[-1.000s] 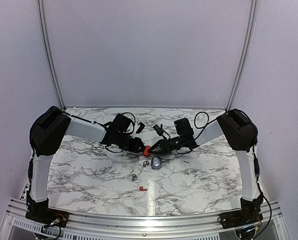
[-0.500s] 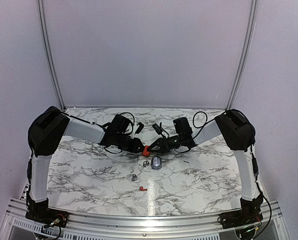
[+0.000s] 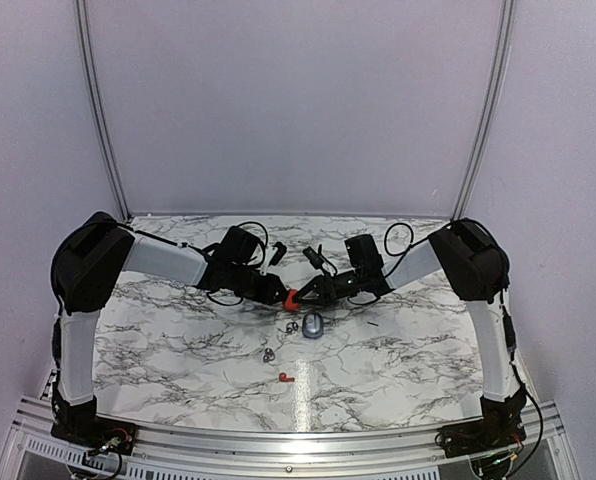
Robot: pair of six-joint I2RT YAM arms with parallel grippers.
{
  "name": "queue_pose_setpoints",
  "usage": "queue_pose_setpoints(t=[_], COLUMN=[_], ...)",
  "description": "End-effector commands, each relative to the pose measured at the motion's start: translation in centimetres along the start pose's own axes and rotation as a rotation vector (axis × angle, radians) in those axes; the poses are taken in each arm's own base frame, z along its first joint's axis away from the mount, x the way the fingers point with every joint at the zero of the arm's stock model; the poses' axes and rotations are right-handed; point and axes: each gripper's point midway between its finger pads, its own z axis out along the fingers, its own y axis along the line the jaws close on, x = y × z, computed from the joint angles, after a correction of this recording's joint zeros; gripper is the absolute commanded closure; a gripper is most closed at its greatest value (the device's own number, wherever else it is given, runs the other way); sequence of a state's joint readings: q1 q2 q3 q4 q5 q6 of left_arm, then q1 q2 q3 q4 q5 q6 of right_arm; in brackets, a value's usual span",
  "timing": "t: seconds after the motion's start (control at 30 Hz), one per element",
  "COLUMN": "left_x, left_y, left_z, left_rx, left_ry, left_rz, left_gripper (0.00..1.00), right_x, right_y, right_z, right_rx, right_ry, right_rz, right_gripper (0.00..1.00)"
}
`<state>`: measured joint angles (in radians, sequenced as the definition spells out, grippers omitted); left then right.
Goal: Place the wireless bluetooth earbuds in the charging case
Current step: Pick up the charging case from the center of the board, then open the charging case at the center of the board.
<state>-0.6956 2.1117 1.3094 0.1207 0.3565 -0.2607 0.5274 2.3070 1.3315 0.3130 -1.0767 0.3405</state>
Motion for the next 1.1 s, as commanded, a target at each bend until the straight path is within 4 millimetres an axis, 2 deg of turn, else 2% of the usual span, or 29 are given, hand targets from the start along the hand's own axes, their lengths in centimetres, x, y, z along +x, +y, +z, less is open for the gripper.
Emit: queue_pose_setpoints(t=[0.0,0.13,0.3,0.43,0.6,0.73,0.87,1.07], left_x=[-2.3,-2.5,-2.9,-3.3,-4.6,-5.8,-6.8,-6.2], left_y=[-2.1,-2.2,-2.7,-3.2,-4.2,-4.3,-4.6,-7.8], left_z=[-1.9,-2.2,-2.6,-3.0,-5.0,-8.1,-11.1,-14.3], left_rx=[0.044,0.040,0.053,0.067,0.076,0.060,0.054,0.125], left_ry=[-0.061,-0.070,-0.078,-0.069,-0.094,-0.144,-0.199,-0.233], left_rz=[0.038,0.043,0.046,0.034,0.039,0.041,0.045,0.145], left_gripper=[0.85,0.84,0.84,0.80,0.66,0.54,0.48,0.32], right_x=[2.2,2.2,1.5,1.1,0.6,-0.5,-2.0,-4.6], right_y=[-1.8,-1.6,-0.2,1.0,2.5,4.5,6.6,11.9], right_z=[1.0,0.9,0.6,0.2,-0.4,-1.1,-2.1,-4.1], right_rx=[0.035,0.033,0.004,-0.015,-0.036,-0.061,-0.070,-0.117], right_ry=[0.043,0.044,0.030,0.020,0.004,-0.033,-0.072,-0.145], right_rz=[0.063,0.052,0.026,-0.012,-0.048,-0.093,-0.137,-0.235], right_gripper=[0.63,0.75,0.92,1.00,1.00,1.00,1.00,1.00])
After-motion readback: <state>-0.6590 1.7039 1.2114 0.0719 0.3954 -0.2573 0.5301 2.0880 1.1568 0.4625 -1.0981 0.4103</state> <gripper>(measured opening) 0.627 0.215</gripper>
